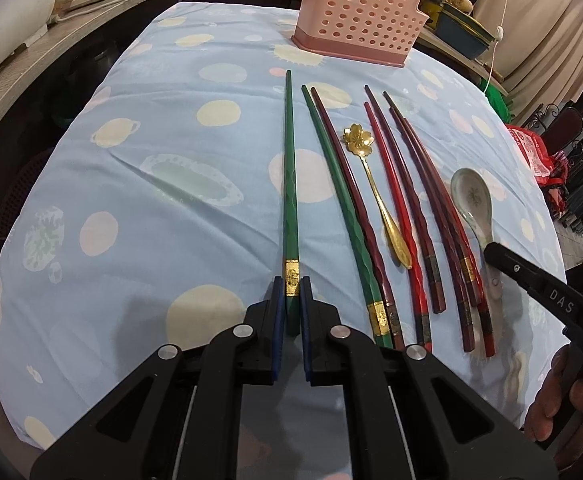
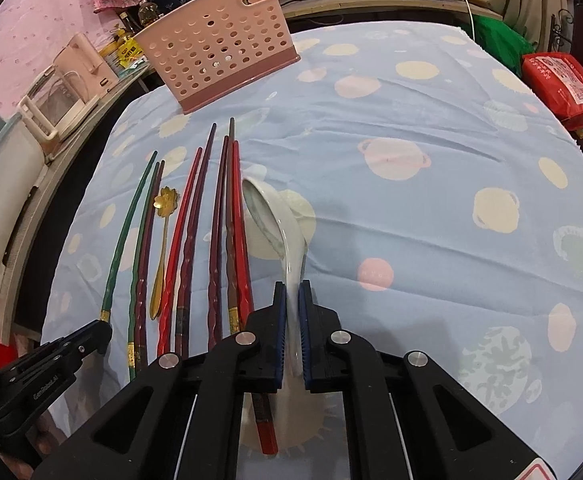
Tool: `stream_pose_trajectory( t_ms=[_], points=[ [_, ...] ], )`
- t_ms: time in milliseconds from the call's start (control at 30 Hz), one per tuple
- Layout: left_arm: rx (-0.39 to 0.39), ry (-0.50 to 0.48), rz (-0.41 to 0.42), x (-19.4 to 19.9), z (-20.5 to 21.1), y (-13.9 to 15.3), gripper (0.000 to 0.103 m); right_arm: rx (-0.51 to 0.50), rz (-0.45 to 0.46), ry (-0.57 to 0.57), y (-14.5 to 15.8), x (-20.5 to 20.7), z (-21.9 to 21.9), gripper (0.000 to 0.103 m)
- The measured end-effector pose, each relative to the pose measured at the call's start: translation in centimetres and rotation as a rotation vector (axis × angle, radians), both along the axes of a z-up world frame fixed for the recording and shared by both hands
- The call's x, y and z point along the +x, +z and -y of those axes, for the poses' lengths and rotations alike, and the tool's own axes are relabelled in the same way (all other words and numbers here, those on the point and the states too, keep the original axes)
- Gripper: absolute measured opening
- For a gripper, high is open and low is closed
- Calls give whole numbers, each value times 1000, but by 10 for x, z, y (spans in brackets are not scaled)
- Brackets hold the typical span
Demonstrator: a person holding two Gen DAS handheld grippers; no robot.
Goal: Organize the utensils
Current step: 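Grasp the white ceramic spoon with the right tool while the left tool grasps a green chopstick, then lift the spoon and green chopstick and carry both toward the pink holder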
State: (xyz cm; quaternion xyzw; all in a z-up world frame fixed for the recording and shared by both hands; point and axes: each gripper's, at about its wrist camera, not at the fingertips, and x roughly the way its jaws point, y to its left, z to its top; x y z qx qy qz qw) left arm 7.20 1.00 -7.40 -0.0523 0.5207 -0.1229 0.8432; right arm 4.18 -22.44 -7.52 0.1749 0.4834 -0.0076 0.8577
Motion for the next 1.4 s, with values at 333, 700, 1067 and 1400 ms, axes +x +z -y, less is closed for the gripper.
stream_pose_trajectory(
  t_ms=[333,700,1067,1400],
  points=[
    [4,-2,5,-1,0,-1,7,36,-3,1,-1,-8,-1,11],
    [6,-3,13,-3,0,-1,7,15,-2,13,-5,-14,-5,8],
    [-24,18,55,-9,-12,27,7,-18,84,-21,38,-30,11,7],
    [-39,4,189,-2,-11,95,7,-42,202,-48,96,-26,29,6]
  ],
)
